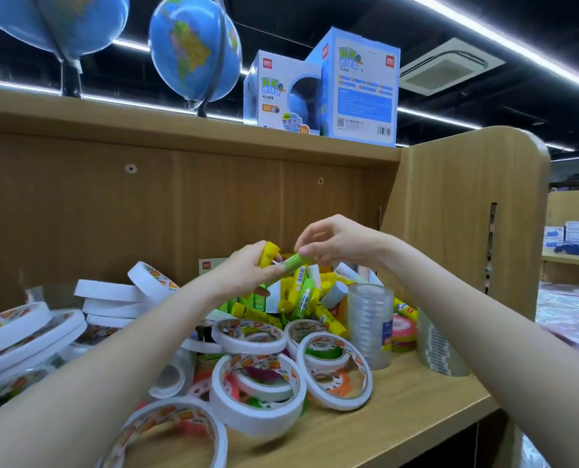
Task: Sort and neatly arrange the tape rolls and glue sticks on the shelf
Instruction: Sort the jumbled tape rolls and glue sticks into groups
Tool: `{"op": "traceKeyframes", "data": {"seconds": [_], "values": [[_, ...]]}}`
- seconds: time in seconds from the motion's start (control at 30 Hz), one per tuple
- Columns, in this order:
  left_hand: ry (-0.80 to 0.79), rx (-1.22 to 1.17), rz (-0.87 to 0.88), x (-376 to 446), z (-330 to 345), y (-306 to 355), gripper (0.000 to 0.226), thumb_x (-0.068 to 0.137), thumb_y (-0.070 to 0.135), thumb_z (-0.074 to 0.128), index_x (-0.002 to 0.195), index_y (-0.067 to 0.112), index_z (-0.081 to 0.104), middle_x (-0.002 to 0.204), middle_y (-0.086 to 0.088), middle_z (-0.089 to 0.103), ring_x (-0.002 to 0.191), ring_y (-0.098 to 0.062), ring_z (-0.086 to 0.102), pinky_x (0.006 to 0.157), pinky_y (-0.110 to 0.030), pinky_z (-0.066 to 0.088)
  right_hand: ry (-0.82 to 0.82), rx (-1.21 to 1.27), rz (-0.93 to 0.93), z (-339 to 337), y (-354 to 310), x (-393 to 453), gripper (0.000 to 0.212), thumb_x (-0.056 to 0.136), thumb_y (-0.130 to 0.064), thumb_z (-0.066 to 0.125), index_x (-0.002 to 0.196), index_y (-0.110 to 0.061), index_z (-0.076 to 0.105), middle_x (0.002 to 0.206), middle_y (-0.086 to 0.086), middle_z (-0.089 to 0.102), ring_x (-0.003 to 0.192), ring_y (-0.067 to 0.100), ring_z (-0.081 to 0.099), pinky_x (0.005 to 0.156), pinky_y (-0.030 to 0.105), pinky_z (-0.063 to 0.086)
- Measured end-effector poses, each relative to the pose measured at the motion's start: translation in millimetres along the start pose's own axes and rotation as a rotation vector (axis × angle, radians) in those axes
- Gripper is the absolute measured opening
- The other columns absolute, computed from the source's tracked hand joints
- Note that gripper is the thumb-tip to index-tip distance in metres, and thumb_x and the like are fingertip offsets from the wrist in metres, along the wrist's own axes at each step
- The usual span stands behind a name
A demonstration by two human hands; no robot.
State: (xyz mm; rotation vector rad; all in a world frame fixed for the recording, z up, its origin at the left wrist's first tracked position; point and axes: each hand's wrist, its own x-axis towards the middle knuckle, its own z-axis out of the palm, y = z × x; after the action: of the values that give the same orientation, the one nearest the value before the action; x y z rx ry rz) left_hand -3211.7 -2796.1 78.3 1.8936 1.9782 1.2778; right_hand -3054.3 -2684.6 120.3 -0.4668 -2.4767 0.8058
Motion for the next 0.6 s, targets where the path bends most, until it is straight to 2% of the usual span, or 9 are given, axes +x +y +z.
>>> {"op": "traceKeyframes", "data": {"seconds": [0.07, 0.13, 0.2, 0.3, 0.33, 0.4, 0.47, 0.53, 0.6], "values": [[0.104, 0.081, -0.008, 1.6, -7.4, -2.6, 0.012, 0.092, 0.018, 0.055, 0.1, 0.01, 0.05, 0.084, -0.001, 0.058, 0.071, -0.015, 0.062, 0.046, -0.021, 0.051, 0.141, 0.068, 0.095, -5.4, 10.9, 4.3, 0.005, 0.086, -0.014, 0.066, 0.087, -0.009, 0.067, 0.071, 0.002, 0.061, 0.057, 0.006, 0.055, 0.051, 0.014, 0.047], [0.171, 0.196, -0.011, 2.6, -14.4, -4.0, 0.013, 0.093, 0.02, 0.051, 0.099, 0.009, 0.049, 0.075, 0.0, 0.061, 0.059, -0.017, 0.061, 0.042, -0.023, 0.045, 0.297, 0.031, 0.212, -13.0, 26.4, 9.5, 0.008, 0.086, -0.011, 0.066, 0.077, -0.011, 0.065, 0.063, 0.003, 0.055, 0.043, 0.005, 0.05, 0.041, 0.017, 0.042], [0.199, 0.292, -0.052, 3.6, -18.0, -4.1, 0.024, 0.093, 0.03, 0.051, 0.1, 0.008, 0.05, 0.072, -0.003, 0.059, 0.058, -0.022, 0.053, 0.053, -0.027, 0.046, 0.413, -0.132, 0.302, -19.6, 40.8, 15.1, 0.011, 0.086, -0.01, 0.064, 0.075, -0.012, 0.067, 0.067, 0.005, 0.058, 0.051, 0.011, 0.054, 0.049, 0.022, 0.047], [0.153, 0.243, -0.134, 5.8, -14.1, -2.9, 0.029, 0.092, 0.033, 0.047, 0.102, 0.006, 0.039, 0.088, -0.013, 0.057, 0.064, -0.024, 0.049, 0.059, -0.031, 0.045, 0.567, -0.356, 0.288, -24.6, 48.1, 21.5, 0.011, 0.086, -0.009, 0.06, 0.083, -0.009, 0.071, 0.086, 0.009, 0.066, 0.082, 0.022, 0.061, 0.069, 0.029, 0.05], [0.129, 0.164, -0.156, 6.4, -11.4, -2.5, 0.026, 0.093, 0.029, 0.045, 0.103, 0.006, 0.036, 0.094, -0.015, 0.057, 0.067, -0.023, 0.049, 0.061, -0.031, 0.045, 0.576, -0.391, 0.276, -24.5, 48.0, 23.2, 0.011, 0.086, -0.007, 0.06, 0.085, -0.008, 0.071, 0.092, 0.011, 0.067, 0.089, 0.024, 0.061, 0.074, 0.03, 0.049], [0.105, 0.037, -0.181, 8.0, -7.1, -2.4, 0.018, 0.093, 0.021, 0.039, 0.103, 0.006, 0.034, 0.103, -0.017, 0.057, 0.074, -0.022, 0.048, 0.068, -0.034, 0.044, 0.48, -0.475, 0.28, -19.8, 45.1, 26.6, 0.01, 0.086, -0.008, 0.061, 0.089, -0.007, 0.07, 0.095, 0.011, 0.066, 0.089, 0.023, 0.059, 0.075, 0.029, 0.046], [0.065, 0.01, -0.164, 7.8, -4.5, -3.1, 0.012, 0.091, 0.015, 0.038, 0.101, 0.008, 0.037, 0.101, -0.015, 0.055, 0.077, -0.021, 0.046, 0.07, -0.034, 0.043, 0.374, -0.519, 0.306, -12.9, 46.7, 31.1, 0.01, 0.084, -0.007, 0.062, 0.092, -0.008, 0.067, 0.097, 0.012, 0.065, 0.088, 0.024, 0.059, 0.075, 0.029, 0.047], [0.008, 0.04, -0.12, 7.2, -2.9, -3.8, 0.012, 0.092, 0.013, 0.039, 0.104, 0.013, 0.042, 0.097, -0.012, 0.056, 0.078, -0.02, 0.048, 0.068, -0.033, 0.045, 0.401, -0.519, 0.29, -8.5, 45.5, 33.3, 0.02, 0.084, -0.005, 0.059, 0.103, -0.006, 0.064, 0.107, 0.014, 0.064, 0.098, 0.028, 0.06, 0.081, 0.031, 0.049], [-0.026, 0.066, -0.065, 5.3, -2.7, -2.6, 0.015, 0.095, 0.014, 0.043, 0.109, 0.021, 0.044, 0.088, -0.005, 0.053, 0.078, -0.017, 0.051, 0.061, -0.025, 0.049, 0.389, -0.344, 0.215, -6.1, 38.0, 30.4, 0.02, 0.088, -0.006, 0.058, 0.107, -0.006, 0.061, 0.108, 0.015, 0.064, 0.093, 0.026, 0.063, 0.076, 0.027, 0.053]]}}
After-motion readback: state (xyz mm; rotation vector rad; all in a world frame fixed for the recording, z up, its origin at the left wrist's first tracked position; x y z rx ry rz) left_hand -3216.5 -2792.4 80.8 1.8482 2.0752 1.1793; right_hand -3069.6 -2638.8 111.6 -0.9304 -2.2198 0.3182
